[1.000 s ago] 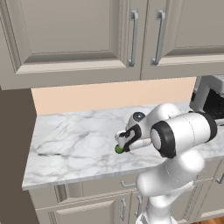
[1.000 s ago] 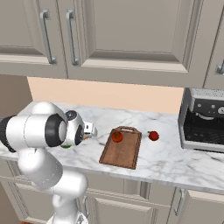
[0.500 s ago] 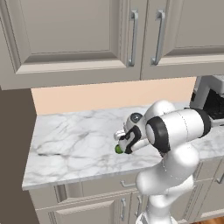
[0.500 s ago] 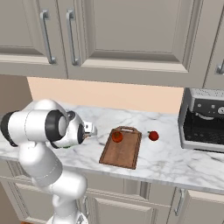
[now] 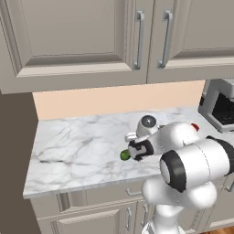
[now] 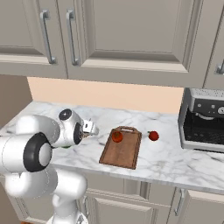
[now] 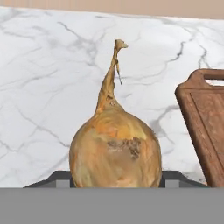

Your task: Place the avocado, onion, tomato, and bell pepper on the cutting board.

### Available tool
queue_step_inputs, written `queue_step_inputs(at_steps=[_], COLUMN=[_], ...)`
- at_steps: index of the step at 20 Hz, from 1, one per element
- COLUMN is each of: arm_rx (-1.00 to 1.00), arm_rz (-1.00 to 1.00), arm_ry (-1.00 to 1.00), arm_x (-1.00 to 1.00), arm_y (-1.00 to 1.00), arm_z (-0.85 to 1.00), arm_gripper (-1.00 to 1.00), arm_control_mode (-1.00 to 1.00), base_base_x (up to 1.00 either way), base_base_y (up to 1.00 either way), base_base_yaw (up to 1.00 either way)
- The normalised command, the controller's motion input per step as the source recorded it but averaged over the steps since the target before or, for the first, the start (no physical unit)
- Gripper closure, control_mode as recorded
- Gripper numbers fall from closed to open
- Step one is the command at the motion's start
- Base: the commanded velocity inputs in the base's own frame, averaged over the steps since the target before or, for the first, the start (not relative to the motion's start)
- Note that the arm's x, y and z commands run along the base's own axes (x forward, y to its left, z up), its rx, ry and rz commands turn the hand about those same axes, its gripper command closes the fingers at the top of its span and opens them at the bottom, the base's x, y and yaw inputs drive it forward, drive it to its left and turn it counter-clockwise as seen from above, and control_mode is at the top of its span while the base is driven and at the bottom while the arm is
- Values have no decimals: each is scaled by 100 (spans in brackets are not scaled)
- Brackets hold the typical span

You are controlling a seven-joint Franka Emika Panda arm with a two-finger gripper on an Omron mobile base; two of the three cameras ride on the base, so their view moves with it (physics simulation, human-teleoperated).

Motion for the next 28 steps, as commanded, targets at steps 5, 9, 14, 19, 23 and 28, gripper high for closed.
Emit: queue_step_inputs(at_steps=[5,9,14,19,23,28], arm_rx=[0,0,-3,0,9,7], arm_rz=[-17,-18,-14,-5,0,0], arm_ry=[13,16,8,1,-2,-4], arm_x=[-21,-19,-17,-3,0,-49], arm_y=[-53,-62,-77,-76,-47,-19], arm_z=[82,81,27,-17,-14,-16], arm_gripper=[100,100,100,100,100,100], arm_control_mode=[-100,-100,-100,-100,-100,-100], base_base_x=[0,0,0,0,0,0], base_base_y=[0,0,0,0,0,0], base_base_yaw=[0,0,0,0,0,0])
